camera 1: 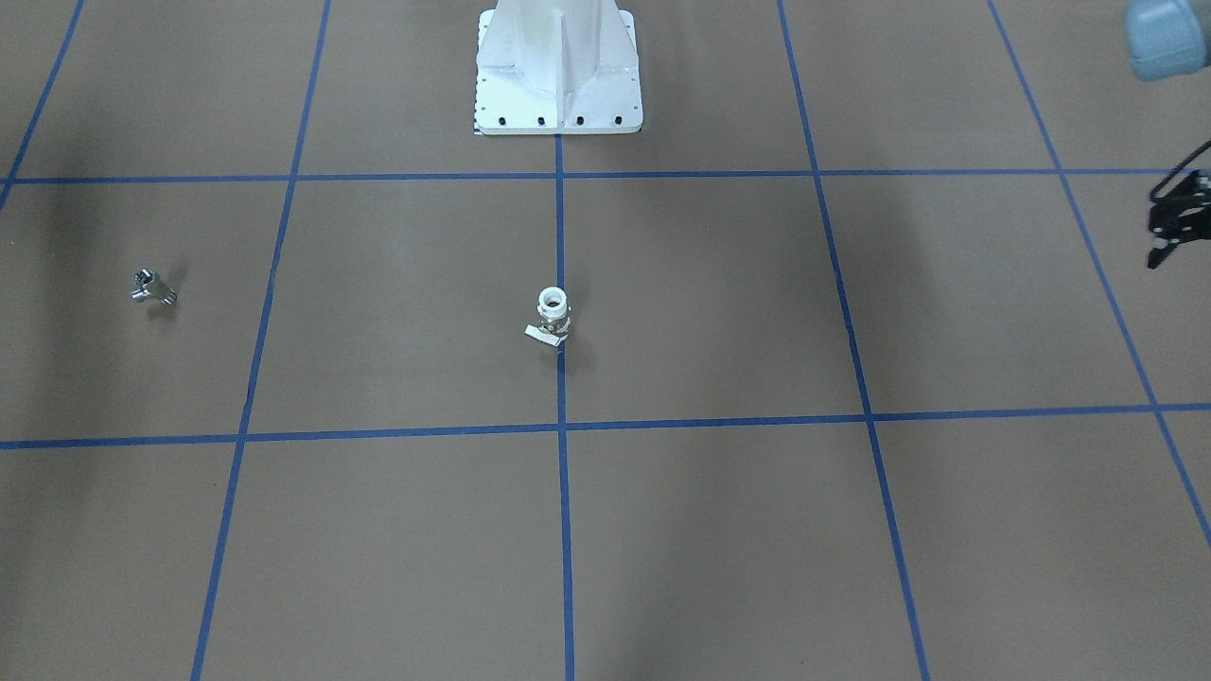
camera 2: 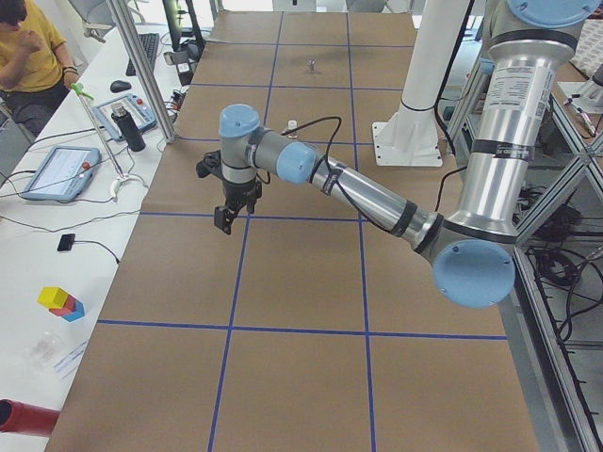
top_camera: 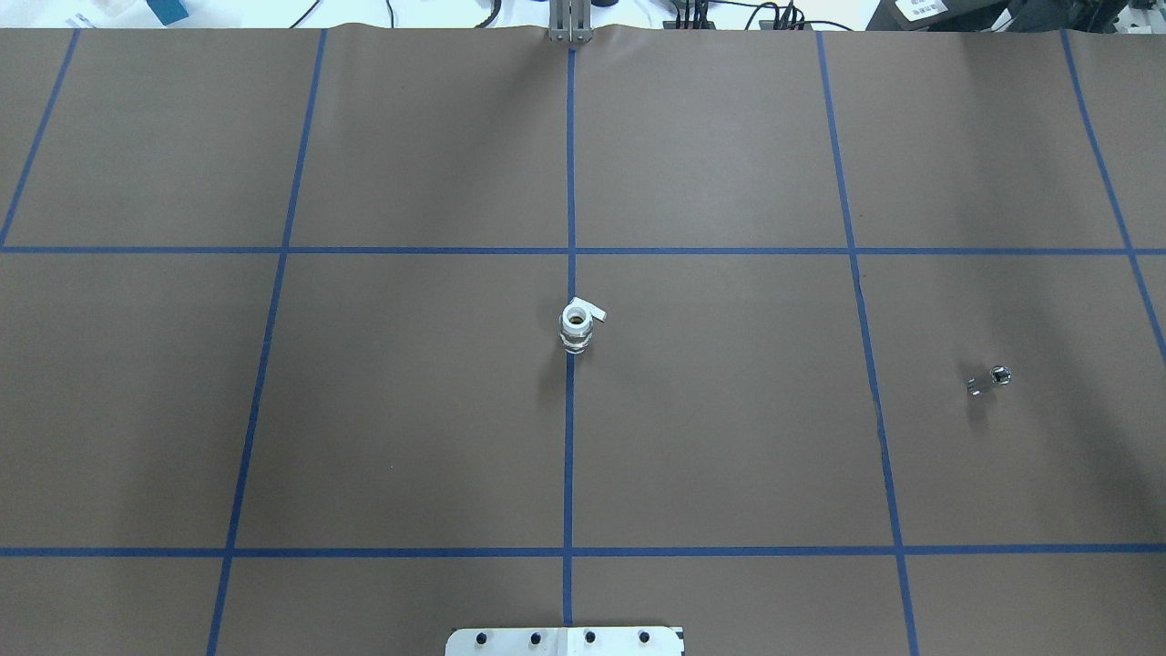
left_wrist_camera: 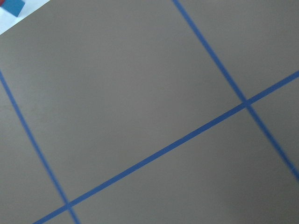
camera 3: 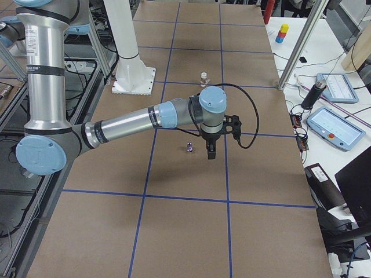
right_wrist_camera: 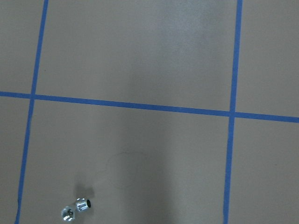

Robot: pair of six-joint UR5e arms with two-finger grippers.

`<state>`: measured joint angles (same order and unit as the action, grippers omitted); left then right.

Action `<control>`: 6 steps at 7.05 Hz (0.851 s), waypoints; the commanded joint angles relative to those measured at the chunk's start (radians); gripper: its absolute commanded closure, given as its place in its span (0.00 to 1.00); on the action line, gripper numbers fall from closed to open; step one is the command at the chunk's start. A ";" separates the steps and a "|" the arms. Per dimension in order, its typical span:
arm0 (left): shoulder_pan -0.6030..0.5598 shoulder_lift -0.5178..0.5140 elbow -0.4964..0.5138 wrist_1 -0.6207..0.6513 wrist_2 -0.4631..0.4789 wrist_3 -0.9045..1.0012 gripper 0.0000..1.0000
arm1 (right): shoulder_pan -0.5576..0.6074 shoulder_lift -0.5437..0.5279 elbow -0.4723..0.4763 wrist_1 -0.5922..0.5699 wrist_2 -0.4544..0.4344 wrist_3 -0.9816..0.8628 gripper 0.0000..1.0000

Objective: Assemble PPR valve and pipe with both arms
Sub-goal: 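Lower the right gripper onto the silver valve and grasp it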

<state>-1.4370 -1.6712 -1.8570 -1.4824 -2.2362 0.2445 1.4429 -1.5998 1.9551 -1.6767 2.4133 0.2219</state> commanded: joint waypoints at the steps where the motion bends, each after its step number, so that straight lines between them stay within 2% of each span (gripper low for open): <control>1: -0.137 0.097 0.057 -0.091 -0.020 0.104 0.00 | -0.143 0.000 0.098 0.003 -0.086 0.216 0.01; 2: -0.137 0.105 0.065 -0.139 -0.020 0.096 0.00 | -0.233 -0.037 0.100 0.103 -0.162 0.325 0.01; 3: -0.137 0.105 0.067 -0.139 -0.020 0.096 0.00 | -0.318 -0.110 0.075 0.331 -0.233 0.475 0.01; 4: -0.137 0.105 0.067 -0.141 -0.022 0.096 0.00 | -0.382 -0.158 0.033 0.504 -0.261 0.590 0.01; 5: -0.137 0.105 0.067 -0.141 -0.022 0.096 0.00 | -0.453 -0.169 0.010 0.572 -0.329 0.661 0.01; 6: -0.138 0.108 0.065 -0.141 -0.022 0.098 0.00 | -0.534 -0.166 0.007 0.590 -0.409 0.744 0.01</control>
<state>-1.5741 -1.5656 -1.7909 -1.6219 -2.2578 0.3409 1.0045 -1.7559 1.9773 -1.1512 2.0930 0.8602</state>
